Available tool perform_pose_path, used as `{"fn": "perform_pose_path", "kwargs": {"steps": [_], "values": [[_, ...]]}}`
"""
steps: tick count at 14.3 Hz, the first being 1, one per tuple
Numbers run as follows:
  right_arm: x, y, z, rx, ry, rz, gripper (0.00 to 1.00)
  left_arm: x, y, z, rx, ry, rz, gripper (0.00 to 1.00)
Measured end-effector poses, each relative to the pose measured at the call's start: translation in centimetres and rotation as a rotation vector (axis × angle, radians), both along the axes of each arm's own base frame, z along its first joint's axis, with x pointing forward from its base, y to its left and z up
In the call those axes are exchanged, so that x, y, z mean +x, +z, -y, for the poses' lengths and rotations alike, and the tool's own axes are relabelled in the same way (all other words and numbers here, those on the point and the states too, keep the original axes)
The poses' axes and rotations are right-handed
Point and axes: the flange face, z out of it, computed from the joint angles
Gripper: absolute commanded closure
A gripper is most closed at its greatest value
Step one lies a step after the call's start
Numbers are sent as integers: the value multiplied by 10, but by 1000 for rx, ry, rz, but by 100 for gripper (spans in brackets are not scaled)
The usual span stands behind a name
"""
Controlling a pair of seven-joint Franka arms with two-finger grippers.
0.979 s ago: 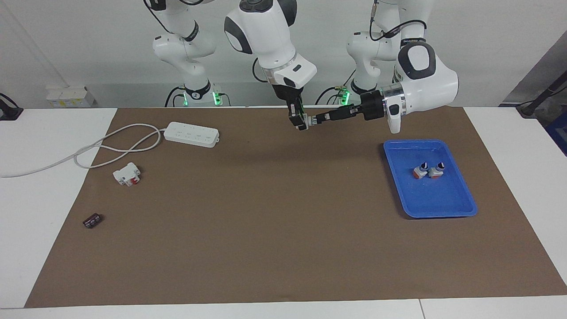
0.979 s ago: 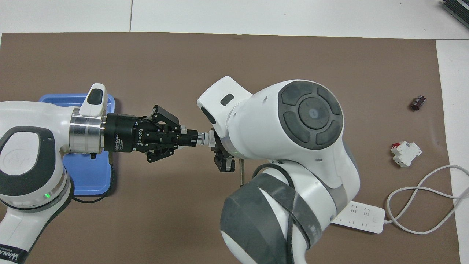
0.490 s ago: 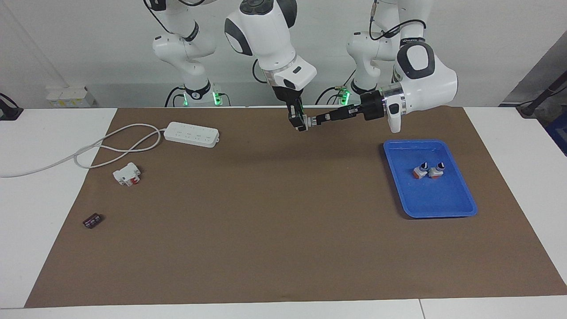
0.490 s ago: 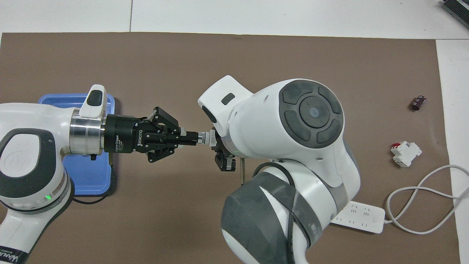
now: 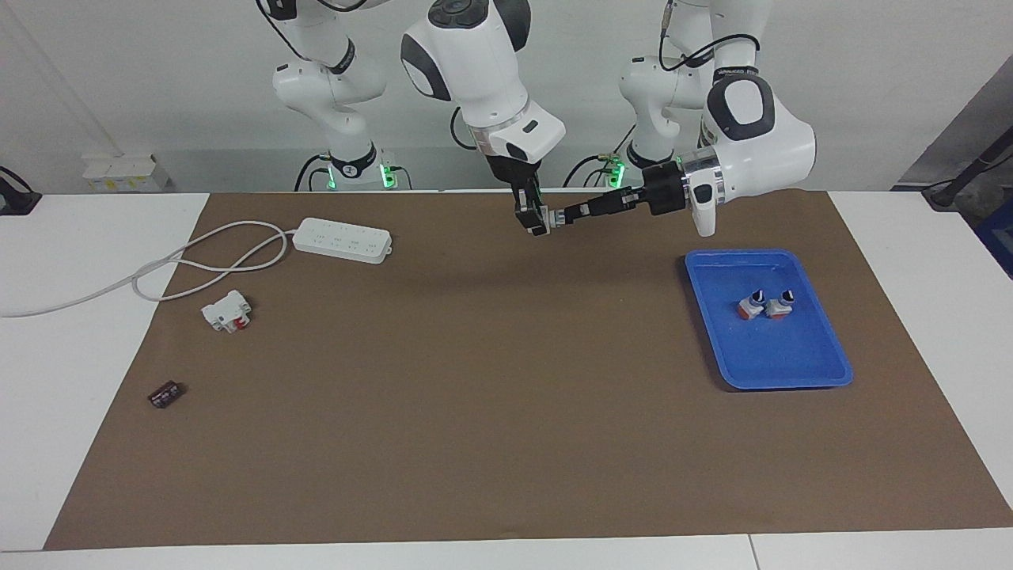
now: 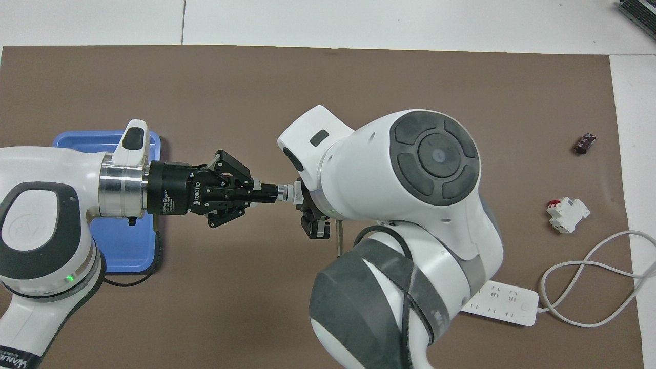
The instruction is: Turn and place switch with both arms
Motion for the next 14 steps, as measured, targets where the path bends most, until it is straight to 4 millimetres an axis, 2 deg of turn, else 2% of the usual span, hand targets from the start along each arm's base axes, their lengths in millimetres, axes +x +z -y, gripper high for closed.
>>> {"fn": "perform_pose_path", "kwargs": {"steps": [9,14], "values": [[4,-3,5,-5,1,-1,100,-2,1,8,29,92,-141,100],[11,-7,12,-10,-6,-3,100,-4,1,18,59,201,-265,100]]}}
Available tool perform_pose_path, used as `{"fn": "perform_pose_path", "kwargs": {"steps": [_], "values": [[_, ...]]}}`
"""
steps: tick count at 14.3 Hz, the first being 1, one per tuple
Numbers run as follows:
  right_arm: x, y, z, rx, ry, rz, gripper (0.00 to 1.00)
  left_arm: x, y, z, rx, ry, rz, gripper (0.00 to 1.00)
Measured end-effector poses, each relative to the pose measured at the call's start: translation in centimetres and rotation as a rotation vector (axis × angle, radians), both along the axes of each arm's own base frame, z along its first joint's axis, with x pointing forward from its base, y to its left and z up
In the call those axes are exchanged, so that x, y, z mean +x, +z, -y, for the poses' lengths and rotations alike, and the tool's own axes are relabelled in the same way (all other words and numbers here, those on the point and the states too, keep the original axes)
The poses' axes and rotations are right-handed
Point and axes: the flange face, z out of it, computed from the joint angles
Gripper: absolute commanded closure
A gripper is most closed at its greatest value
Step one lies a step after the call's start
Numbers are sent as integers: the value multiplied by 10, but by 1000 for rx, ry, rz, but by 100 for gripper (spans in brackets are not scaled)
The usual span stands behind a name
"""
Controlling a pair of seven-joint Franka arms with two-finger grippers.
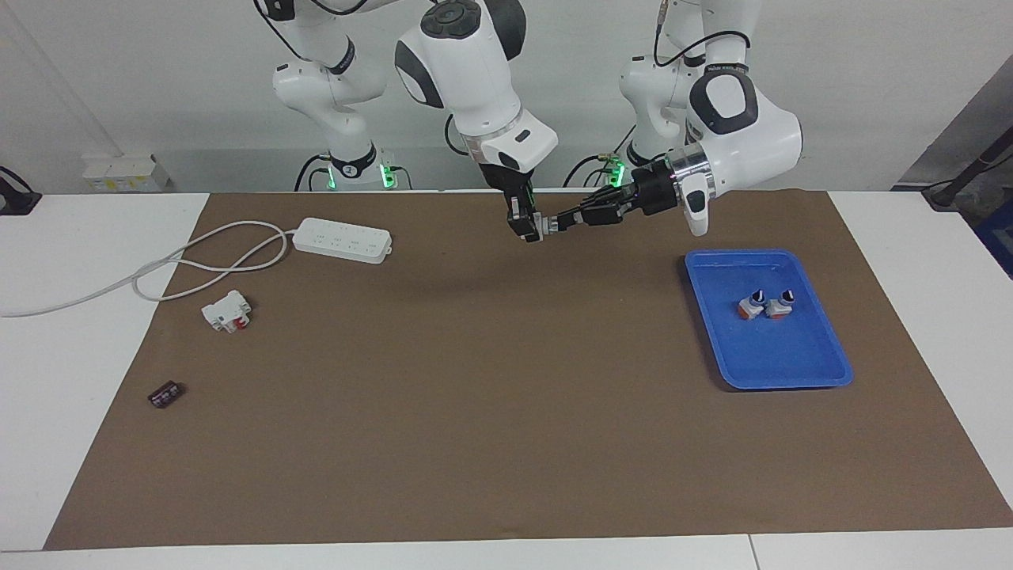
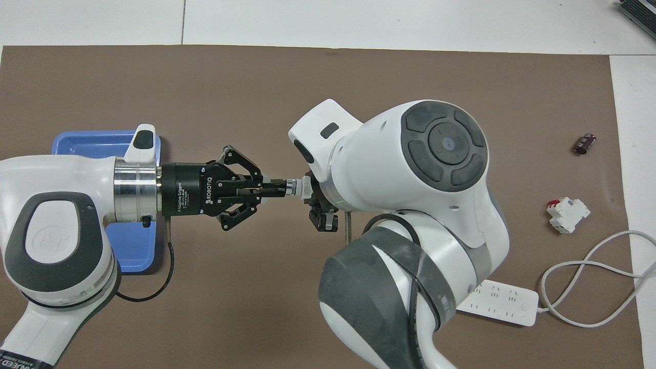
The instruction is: Turn and place switch with both arms
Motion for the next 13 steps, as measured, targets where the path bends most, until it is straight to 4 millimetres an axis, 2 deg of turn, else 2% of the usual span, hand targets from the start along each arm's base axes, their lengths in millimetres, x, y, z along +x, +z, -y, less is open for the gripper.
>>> {"fn": "perform_pose_path", "kwargs": {"steps": [13], "values": [[4,-1,1,4,7,21,100,0,3,2,4,197,-300,100]]}}
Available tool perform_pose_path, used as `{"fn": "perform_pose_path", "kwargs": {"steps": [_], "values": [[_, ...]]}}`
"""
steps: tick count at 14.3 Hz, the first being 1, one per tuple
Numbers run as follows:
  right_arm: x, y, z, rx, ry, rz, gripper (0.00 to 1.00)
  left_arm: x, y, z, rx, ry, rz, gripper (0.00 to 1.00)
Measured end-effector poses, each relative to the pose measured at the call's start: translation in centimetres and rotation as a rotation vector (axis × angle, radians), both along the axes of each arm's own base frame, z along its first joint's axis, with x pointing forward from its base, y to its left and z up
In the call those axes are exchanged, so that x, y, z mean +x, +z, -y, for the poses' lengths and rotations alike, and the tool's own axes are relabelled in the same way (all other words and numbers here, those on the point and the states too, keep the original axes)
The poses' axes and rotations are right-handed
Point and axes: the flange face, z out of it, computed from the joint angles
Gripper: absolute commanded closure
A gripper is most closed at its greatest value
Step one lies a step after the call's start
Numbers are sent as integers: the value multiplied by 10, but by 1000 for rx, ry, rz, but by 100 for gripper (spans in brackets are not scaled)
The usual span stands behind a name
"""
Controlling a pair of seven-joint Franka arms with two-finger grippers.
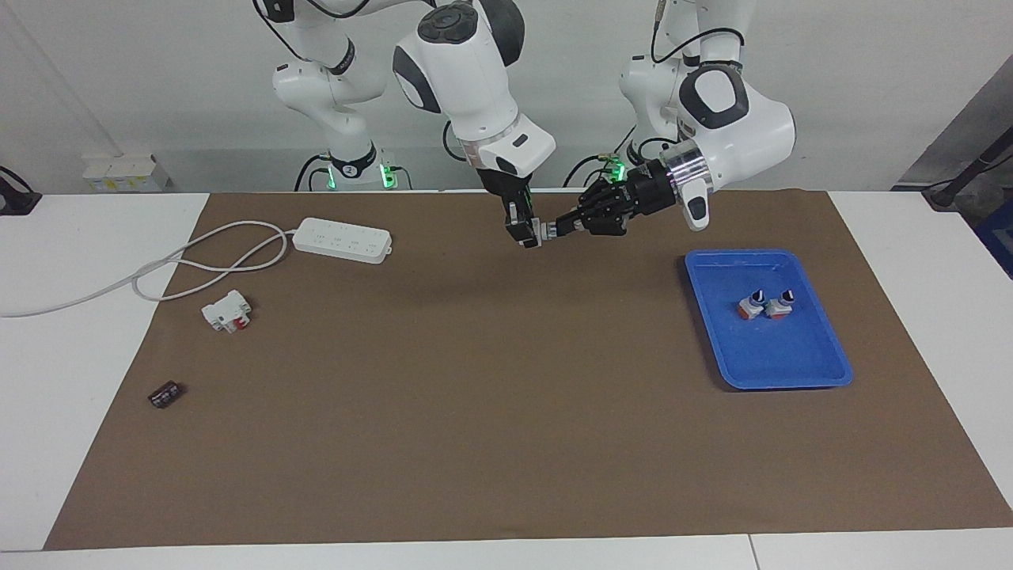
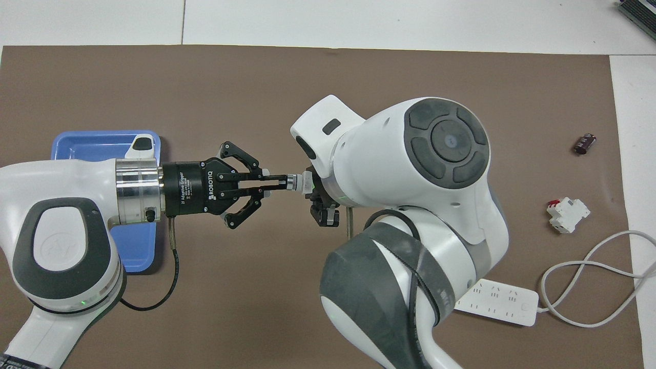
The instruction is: Turn and place switch with both arms
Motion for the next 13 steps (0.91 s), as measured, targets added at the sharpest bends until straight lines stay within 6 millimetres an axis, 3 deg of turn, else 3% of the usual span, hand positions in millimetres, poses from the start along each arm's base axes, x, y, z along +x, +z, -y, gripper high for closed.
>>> {"fn": "perform_pose_path", "kwargs": {"steps": [1,3,10,13], "values": [[0,0,0,0,2,1,100,0,0,0,-1,7,-12,100],[1,0,0,2,4,4,1,0,0,0,-2,25,-40,100],[-14,10,-21,27,39,16,0,10,-11,-1,26,114,-70,100],[-15,11,-18,23,38,12,0,13,-9,-2,26,122,-67,100]]}}
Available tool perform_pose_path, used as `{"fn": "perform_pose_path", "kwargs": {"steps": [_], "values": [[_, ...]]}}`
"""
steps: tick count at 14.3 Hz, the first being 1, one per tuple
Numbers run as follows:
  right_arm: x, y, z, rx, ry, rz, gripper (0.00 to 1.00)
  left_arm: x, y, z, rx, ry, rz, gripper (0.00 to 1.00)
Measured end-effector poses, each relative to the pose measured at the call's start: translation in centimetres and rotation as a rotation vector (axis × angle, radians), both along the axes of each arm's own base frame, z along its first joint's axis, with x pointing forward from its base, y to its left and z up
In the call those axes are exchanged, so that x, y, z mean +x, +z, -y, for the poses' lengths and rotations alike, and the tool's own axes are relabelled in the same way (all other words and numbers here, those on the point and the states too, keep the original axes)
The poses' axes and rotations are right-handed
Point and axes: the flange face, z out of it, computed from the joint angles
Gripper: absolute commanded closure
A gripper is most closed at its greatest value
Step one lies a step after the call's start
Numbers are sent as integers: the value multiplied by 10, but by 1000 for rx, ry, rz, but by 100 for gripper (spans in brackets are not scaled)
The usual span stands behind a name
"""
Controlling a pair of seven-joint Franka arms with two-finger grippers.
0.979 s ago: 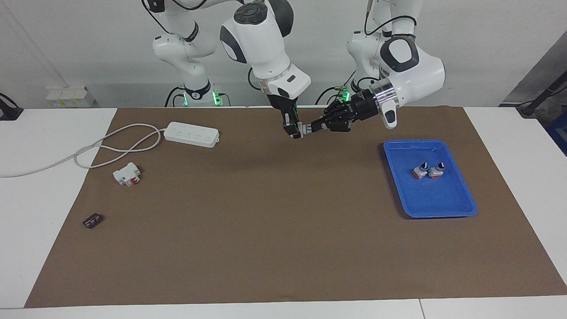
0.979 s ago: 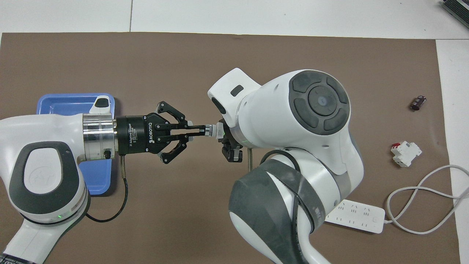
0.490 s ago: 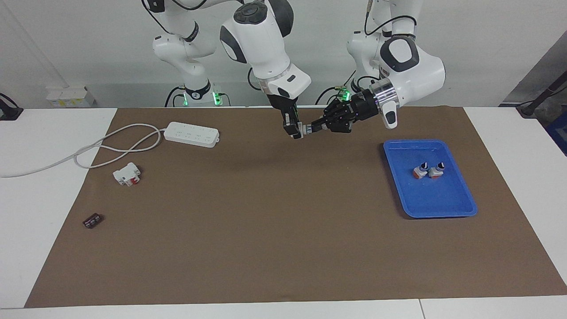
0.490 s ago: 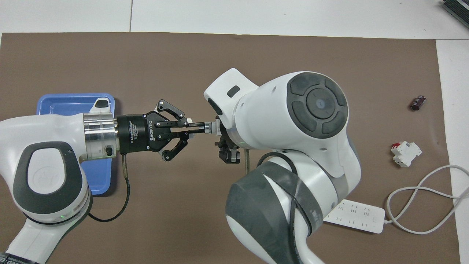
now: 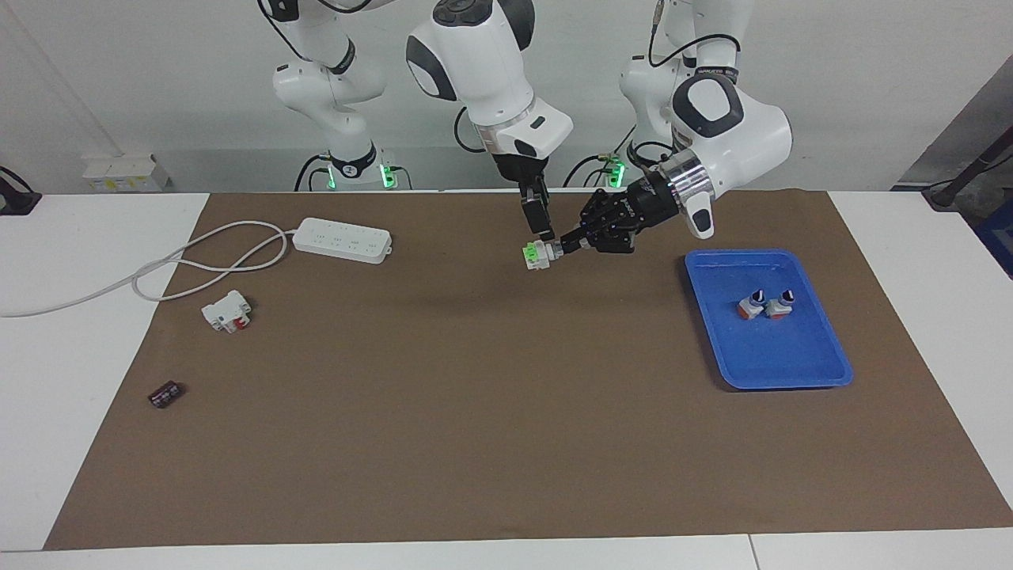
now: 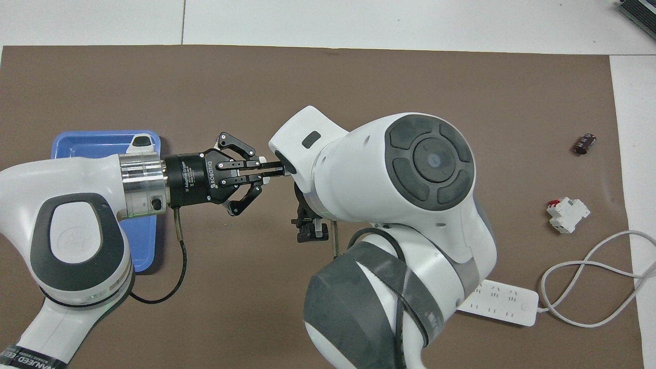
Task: Turn and place switch with both arms
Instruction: 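Pull the switch away with the left gripper while the right gripper withdraws, then lower the switch into the blue tray while the right gripper returns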
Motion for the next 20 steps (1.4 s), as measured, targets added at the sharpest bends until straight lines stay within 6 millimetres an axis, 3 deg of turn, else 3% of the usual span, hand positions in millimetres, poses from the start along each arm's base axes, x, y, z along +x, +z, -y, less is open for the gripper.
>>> {"fn": "perform_pose_path", "kwargs": {"steps": [3,6,9,12,17,20], "values": [[2,10,19,-21,-23,-14,0,5,14,-3,74,-20,31,100],[12,22,60,-57,-77,-47,0,13,29,-15,208,-57,94,100],[23,30,97,-74,-167,-78,0,27,50,-60,367,-139,166,100],[25,38,117,-77,-336,-124,0,35,69,-107,521,-244,265,100],[39,41,150,-61,-735,-208,0,41,57,-137,792,-509,425,100],[51,44,182,-94,-970,-186,0,46,51,-170,928,-731,551,100]]}}
